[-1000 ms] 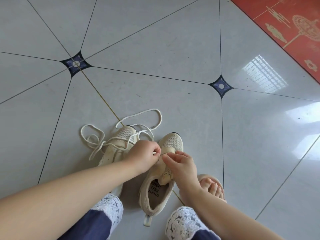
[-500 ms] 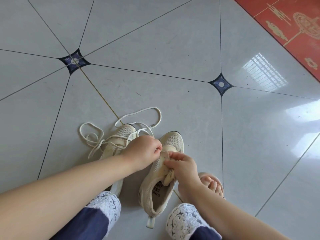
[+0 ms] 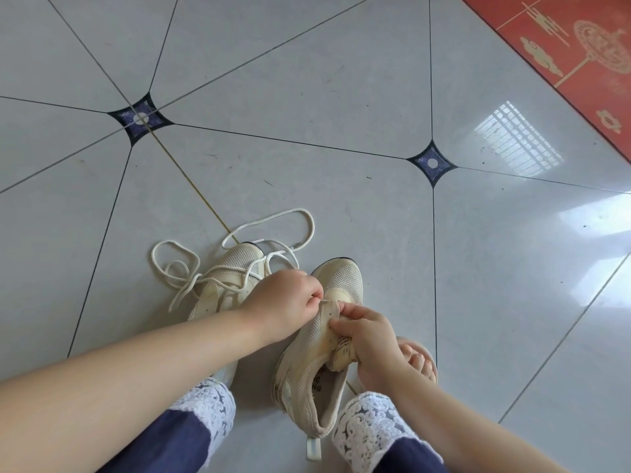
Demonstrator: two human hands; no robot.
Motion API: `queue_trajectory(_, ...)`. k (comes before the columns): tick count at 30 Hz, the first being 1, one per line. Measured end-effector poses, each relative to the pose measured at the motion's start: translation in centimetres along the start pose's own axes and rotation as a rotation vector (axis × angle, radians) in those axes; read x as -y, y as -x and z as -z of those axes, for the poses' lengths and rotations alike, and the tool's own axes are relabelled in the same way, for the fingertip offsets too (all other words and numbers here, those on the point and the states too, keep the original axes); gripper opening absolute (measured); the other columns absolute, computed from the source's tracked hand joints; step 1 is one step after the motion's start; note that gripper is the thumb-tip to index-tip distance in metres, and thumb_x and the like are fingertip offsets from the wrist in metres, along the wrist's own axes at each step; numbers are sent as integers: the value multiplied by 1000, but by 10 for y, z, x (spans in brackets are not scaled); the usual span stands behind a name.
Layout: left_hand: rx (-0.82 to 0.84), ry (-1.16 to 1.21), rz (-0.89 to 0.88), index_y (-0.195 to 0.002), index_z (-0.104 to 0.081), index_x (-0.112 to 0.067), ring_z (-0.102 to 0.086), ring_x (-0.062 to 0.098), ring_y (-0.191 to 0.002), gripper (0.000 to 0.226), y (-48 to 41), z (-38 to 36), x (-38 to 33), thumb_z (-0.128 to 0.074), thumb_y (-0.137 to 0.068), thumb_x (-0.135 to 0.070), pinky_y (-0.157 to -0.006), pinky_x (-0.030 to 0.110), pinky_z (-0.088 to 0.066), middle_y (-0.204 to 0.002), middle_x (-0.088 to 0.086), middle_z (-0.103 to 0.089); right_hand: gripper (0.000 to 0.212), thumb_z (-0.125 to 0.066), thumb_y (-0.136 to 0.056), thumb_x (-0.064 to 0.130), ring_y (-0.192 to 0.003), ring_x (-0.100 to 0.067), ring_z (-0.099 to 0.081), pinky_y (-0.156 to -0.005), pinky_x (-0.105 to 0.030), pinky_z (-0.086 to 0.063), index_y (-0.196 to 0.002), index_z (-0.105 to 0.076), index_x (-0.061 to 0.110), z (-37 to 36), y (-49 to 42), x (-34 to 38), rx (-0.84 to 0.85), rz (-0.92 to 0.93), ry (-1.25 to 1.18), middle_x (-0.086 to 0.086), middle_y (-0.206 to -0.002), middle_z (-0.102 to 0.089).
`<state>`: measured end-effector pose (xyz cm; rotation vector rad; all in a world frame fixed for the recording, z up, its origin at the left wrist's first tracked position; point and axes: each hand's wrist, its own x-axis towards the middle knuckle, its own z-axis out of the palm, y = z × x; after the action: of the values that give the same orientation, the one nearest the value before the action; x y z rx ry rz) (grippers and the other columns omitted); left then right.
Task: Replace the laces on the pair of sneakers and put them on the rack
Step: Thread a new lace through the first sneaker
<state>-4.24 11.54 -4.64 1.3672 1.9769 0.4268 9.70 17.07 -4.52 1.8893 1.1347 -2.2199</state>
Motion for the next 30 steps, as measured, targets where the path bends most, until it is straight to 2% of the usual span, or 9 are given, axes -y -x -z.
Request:
queue_trajectory(8,42,-135,-43,-94,-65,-13,-55,19,-88,22,-5,-1,-2,-44,-90,-21,-64,26,-35,-92,1,-60,19,-53,-84,-8,-47,-27,-51,-46,-32,-43,-81,-65,7,1,3,2,24,0,-13,-14,-55,-61)
queue_trajectory(11,126,-285,-93,-97,-61,-11,-55,23,-91,23,-9,3,-6,-40,-91,-20,-69,30,-42,-96,4,-58,20,-55,-82,-8,-50,-28,-52,-49,-34,-45,-81,-66,9,0,4,1,-4,7,-24,-14,-58,-62)
queue_trajectory(14,211,-485,-177,-95,-55,-10,-55,25,-92,18,-13,7,-10,-39,-93,-16,-66,31,-35,-99,5,-56,25,-57,-80,-9,-51,-29,-54,-49,-35,-48,-77,-68,13,-2,6,1,-30,32,-10,-11,-58,-64)
queue_trajectory(18,285,-624,-244,-95,-53,-9,-56,25,-89,15,-16,10,-18,-40,-90,-3,-63,31,-34,-100,7,-56,33,-63,-76,-8,-51,-22,-62,-53,-31,-54,-63,-71,21,-4,8,1,-109,86,34,-6,-61,-67)
queue_trajectory(20,319,-663,-273,-96,-53,-6,-56,27,-90,19,-18,12,-23,-38,-88,2,-62,31,-33,-101,8,-56,30,-68,-74,-4,-60,-17,-66,-61,-30,-57,-62,-70,24,-5,7,0,-152,126,81,-7,-71,-70)
queue_trajectory(22,345,-709,-312,-98,-55,-3,-57,29,-90,23,-20,12,-26,-38,-84,6,-60,32,-34,-101,10,-56,21,-71,-74,4,-74,-20,-67,-71,-34,-56,-70,-70,24,-7,7,-1,-182,168,175,-13,-91,-67)
queue_trajectory(25,384,-810,-398,-97,-56,-4,-59,27,-88,26,-23,12,-28,-40,-82,10,-49,29,-29,-99,9,-58,13,-71,-73,7,-84,-25,-63,-74,-36,-54,-76,-70,20,-10,6,-1,-195,213,257,-16,-102,-63)
queue_trajectory(27,397,-763,-365,-96,-56,-6,-60,26,-88,23,-26,9,-24,-41,-84,7,-47,28,-30,-98,8,-60,15,-70,-73,6,-90,-24,-63,-83,-40,-53,-74,-68,20,-12,5,-1,-208,216,263,-15,-104,-62)
queue_trajectory(30,314,-391,-156,-93,-60,-12,-59,24,-89,16,-27,8,-10,-46,-89,-9,-69,33,-45,-93,4,-62,12,-69,-76,11,-87,-20,-62,-87,-39,-51,-79,-70,23,-11,5,-2,-193,208,246,-13,-105,-62)
